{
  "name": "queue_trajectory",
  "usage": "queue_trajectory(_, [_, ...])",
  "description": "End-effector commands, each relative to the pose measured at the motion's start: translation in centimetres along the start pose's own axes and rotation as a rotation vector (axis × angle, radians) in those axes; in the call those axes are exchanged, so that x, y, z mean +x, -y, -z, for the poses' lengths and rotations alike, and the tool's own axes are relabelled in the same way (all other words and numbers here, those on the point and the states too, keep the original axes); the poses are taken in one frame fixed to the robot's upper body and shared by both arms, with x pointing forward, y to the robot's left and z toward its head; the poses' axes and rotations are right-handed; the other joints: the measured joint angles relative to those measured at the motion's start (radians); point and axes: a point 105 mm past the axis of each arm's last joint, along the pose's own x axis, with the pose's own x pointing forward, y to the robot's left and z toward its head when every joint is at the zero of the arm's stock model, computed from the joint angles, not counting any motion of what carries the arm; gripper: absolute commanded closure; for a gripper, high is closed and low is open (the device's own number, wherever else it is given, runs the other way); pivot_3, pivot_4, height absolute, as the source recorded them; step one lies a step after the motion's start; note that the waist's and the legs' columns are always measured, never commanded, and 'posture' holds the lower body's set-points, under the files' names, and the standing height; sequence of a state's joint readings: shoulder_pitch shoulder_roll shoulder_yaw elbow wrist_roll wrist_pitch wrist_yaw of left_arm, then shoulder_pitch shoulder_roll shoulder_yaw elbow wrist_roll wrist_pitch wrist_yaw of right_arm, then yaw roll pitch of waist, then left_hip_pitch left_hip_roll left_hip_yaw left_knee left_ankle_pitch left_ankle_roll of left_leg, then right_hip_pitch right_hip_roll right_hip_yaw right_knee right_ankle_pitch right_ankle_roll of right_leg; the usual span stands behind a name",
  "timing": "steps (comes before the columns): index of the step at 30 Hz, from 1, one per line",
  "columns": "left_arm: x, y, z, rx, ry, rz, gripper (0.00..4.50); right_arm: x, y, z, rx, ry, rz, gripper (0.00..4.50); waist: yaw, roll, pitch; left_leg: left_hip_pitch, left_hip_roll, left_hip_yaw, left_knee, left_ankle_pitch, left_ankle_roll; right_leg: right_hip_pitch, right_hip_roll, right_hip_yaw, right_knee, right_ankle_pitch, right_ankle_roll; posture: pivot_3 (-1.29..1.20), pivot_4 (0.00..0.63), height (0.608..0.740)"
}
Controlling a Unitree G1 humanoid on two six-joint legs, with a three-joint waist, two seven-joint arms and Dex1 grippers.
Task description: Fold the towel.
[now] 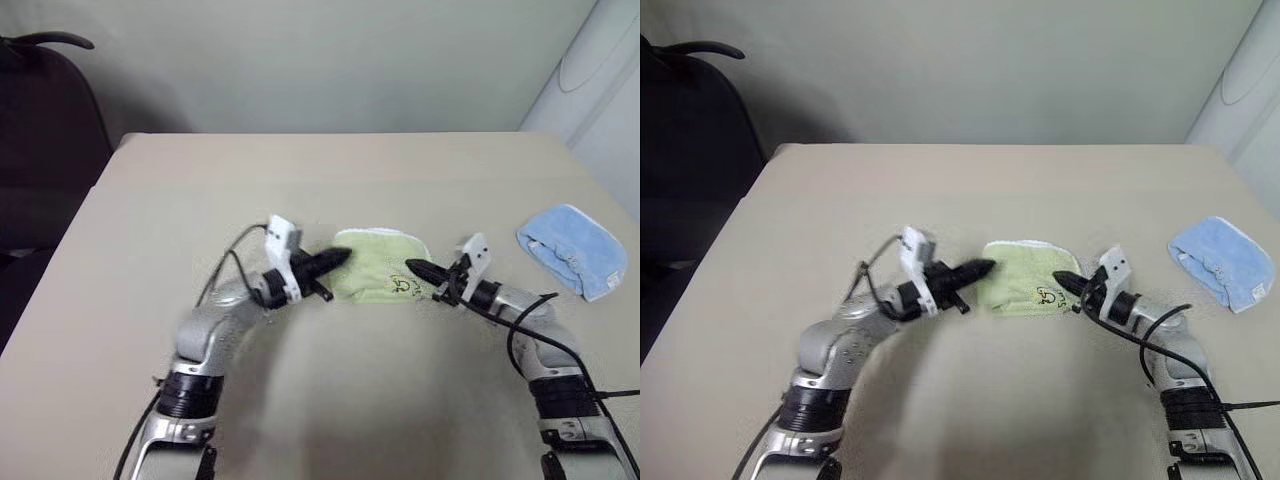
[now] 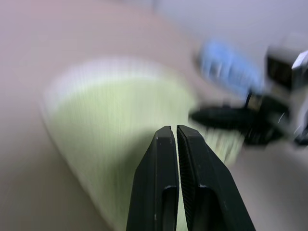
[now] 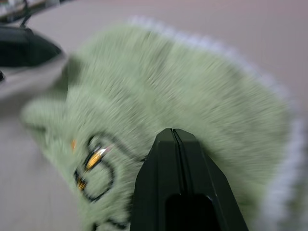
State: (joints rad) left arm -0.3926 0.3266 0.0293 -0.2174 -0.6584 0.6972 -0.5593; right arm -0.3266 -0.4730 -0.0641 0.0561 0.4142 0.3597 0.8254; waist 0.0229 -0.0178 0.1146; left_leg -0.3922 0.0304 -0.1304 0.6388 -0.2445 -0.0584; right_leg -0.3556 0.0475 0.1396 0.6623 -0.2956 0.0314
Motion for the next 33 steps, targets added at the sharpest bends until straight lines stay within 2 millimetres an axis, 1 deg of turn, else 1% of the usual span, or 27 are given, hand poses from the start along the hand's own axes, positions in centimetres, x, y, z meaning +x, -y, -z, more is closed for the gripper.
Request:
queue_trajectory(1, [-2.2, -0.9, -0.9, 0.048, 0.006, -0.073, 4.27, -1.1, 0.3, -2.7, -0.016, 0.067, 0.001, 4.32, 0.000, 0.000, 0.000, 0.000, 0.000, 0.000, 0.000, 0.000, 0.000, 0.000, 0.000, 0.000, 0.000, 0.000, 0.000, 0.00, 0.150, 0.740])
queue_trajectory(3, [-3.4, -1.8, -0.7, 0.039, -0.002, -0.124, 4.28, -1.5, 0.8, -2.8, 0.003, 0.056, 0.013, 3.95, 0.000, 0.000, 0.000, 0.000, 0.000, 0.000, 0.000, 0.000, 0.000, 0.000, 0.000, 0.000, 0.000, 0.000, 0.000, 0.00, 0.150, 0.740])
queue_trajectory(6, [-4.1, -2.8, 0.1, -0.018, -0.014, -0.190, 4.28, -1.9, 1.7, -2.7, 0.043, 0.042, 0.036, 3.02, 0.002, -0.001, 0.000, 0.000, 0.000, 0.000, 0.000, 0.000, 0.000, 0.000, 0.000, 0.000, 0.000, 0.000, 0.001, 0.00, 0.150, 0.740])
queue_trajectory(8, [-4.2, -2.8, 0.6, -0.027, -0.025, -0.195, 4.28, -2.0, 2.4, -2.5, 0.107, 0.040, 0.058, 2.29, 0.001, -0.001, 0.000, 0.000, 0.000, 0.000, 0.000, 0.000, 0.000, 0.000, 0.000, 0.000, 0.000, 0.000, 0.001, 0.00, 0.150, 0.740])
queue_trajectory(11, [-4.1, -2.4, 1.0, -0.044, -0.025, -0.189, 4.28, -2.0, 2.6, -2.2, 0.148, 0.014, 0.061, 1.24, 0.001, -0.001, 0.000, 0.000, 0.000, 0.000, 0.000, 0.000, 0.000, 0.000, 0.000, 0.001, 0.000, 0.000, 0.001, 0.00, 0.150, 0.740])
queue_trajectory(14, [-3.2, -2.8, 1.7, -0.188, -0.025, -0.198, 4.28, -2.1, 3.7, -2.3, 0.125, 0.008, 0.127, 0.13, 0.002, -0.001, 0.000, 0.000, 0.000, 0.000, 0.000, 0.000, 0.000, 0.000, 0.000, 0.000, 0.000, 0.000, 0.001, 0.00, 0.150, 0.740])
queue_trajectory(16, [-2.2, -3.0, 2.1, -0.325, -0.020, -0.185, 4.28, -2.0, 3.8, -2.5, 0.116, 0.019, 0.131, 0.06, 0.003, -0.001, 0.000, 0.000, -0.001, 0.000, 0.001, 0.000, 0.000, 0.000, -0.001, 0.000, 0.001, 0.000, 0.001, 0.00, 0.150, 0.740])
queue_trajectory(19, [-0.9, -2.4, 2.7, -0.442, -0.077, -0.114, 3.75, -1.7, 3.7, -3.0, 0.104, 0.044, 0.131, 0.00, 0.002, -0.001, 0.000, 0.000, 0.000, 0.000, 0.002, 0.000, 0.000, 0.000, -0.001, 0.000, 0.001, 0.000, 0.001, 0.00, 0.150, 0.740])
queue_trajectory(23, [0.0, -2.0, 3.0, -0.511, -0.122, -0.054, 2.36, -1.9, 3.9, -3.4, 0.097, 0.077, 0.157, 0.00, 0.001, -0.001, 0.000, 0.000, 0.000, 0.001, 0.001, 0.000, 0.000, -0.001, 0.000, 0.001, 0.002, 0.000, 0.001, 0.00, 0.150, 0.740])
queue_trajectory(25, [0.5, -1.9, 3.5, -0.519, -0.153, -0.042, 1.75, -2.1, 4.0, -3.6, 0.099, 0.095, 0.174, 0.00, 0.003, -0.001, 0.000, 0.000, 0.000, 0.000, 0.002, 0.000, 0.000, -0.001, 0.000, 0.001, 0.002, 0.000, 0.001, 0.00, 0.150, 0.740])
queue_trajectory(29, [2.1, -1.1, 3.9, -0.553, -0.168, 0.007, 0.32, -2.5, 4.1, -3.5, 0.103, 0.105, 0.195, 0.00, 0.005, -0.001, 0.000, 0.000, -0.001, 0.000, 0.002, 0.000, 0.000, -0.001, -0.001, 0.001, 0.002, 0.000, 0.001, 0.00, 0.150, 0.740])
queue_trajectory(30, [2.4, -1.0, 4.0, -0.557, -0.173, 0.012, 0.03, -2.5, 4.1, -3.5, 0.102, 0.105, 0.199, 0.00, 0.006, -0.001, 0.000, 0.000, -0.001, 0.000, 0.002, 0.000, 0.000, -0.001, -0.001, 0.001, 0.002, -0.001, 0.001, 0.00, 0.150, 0.740])
queue_trajectory(33, [4.2, -0.4, 4.6, -0.590, -0.187, 0.031, 0.03, -2.6, 4.1, -3.4, 0.103, 0.110, 0.212, 0.00, 0.007, -0.001, 0.000, 0.000, -0.001, 0.000, 0.003, 0.000, 0.000, -0.001, -0.001, 0.001, 0.002, -0.001, 0.001, 0.00, 0.150, 0.740])
